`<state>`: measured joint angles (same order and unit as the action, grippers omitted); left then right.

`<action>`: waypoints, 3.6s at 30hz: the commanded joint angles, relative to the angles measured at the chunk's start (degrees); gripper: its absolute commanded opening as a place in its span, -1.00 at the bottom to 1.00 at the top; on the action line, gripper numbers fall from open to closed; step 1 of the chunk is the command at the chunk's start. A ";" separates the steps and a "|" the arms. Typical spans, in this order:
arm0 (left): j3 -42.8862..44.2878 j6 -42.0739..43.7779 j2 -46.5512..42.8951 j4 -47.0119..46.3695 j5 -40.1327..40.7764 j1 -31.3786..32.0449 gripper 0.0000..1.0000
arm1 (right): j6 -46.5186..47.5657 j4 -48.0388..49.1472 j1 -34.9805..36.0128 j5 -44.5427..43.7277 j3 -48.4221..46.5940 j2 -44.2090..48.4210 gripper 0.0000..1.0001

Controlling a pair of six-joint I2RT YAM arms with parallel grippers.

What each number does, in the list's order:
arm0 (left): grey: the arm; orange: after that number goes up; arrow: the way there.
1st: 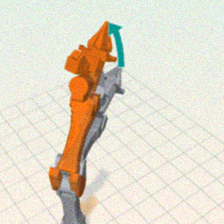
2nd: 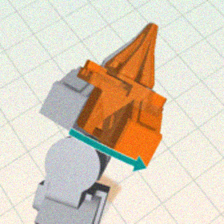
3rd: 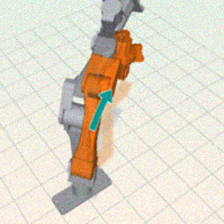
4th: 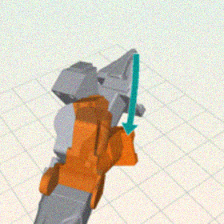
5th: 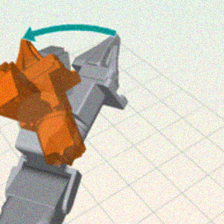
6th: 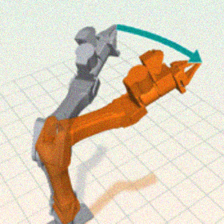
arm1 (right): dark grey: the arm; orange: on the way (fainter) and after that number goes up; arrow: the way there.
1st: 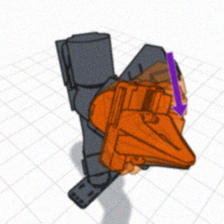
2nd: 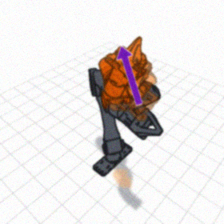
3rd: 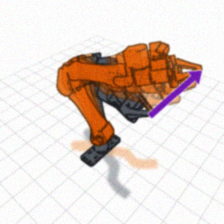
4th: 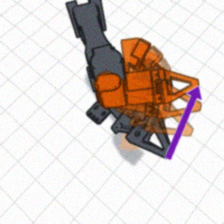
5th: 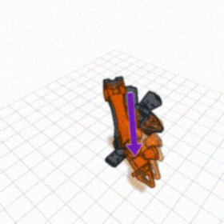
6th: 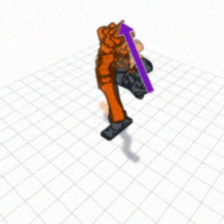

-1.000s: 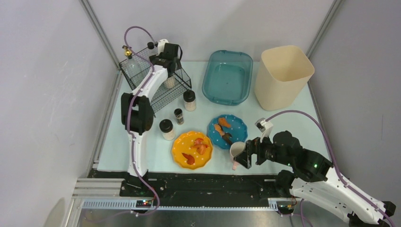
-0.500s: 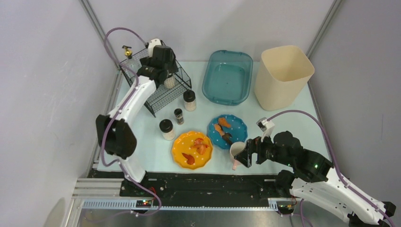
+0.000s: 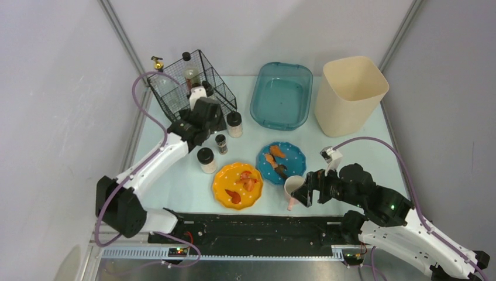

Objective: Clear the kitchen counter

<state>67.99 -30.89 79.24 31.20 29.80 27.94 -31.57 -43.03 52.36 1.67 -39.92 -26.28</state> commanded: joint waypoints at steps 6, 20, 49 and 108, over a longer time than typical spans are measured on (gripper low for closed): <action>-14.70 -5.33 -13.58 -0.31 1.49 2.13 0.99 | -1.13 -0.04 0.22 -1.67 0.02 -1.46 0.99; -24.26 -5.81 -14.37 -0.41 0.33 2.36 0.99 | -1.76 -0.05 0.23 -1.67 0.07 -1.64 0.99; -22.09 -2.94 -5.87 -2.97 -3.12 3.16 0.23 | -2.09 0.20 0.30 -3.16 1.10 -0.06 0.99; 32.41 1.67 17.29 5.14 8.66 -17.04 -1.00 | -0.34 2.99 0.38 4.08 -2.39 4.28 1.00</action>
<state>96.75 -27.09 95.37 39.94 35.88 12.03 -32.73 -41.30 52.45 5.28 -40.14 -22.72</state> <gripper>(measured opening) 0.688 0.995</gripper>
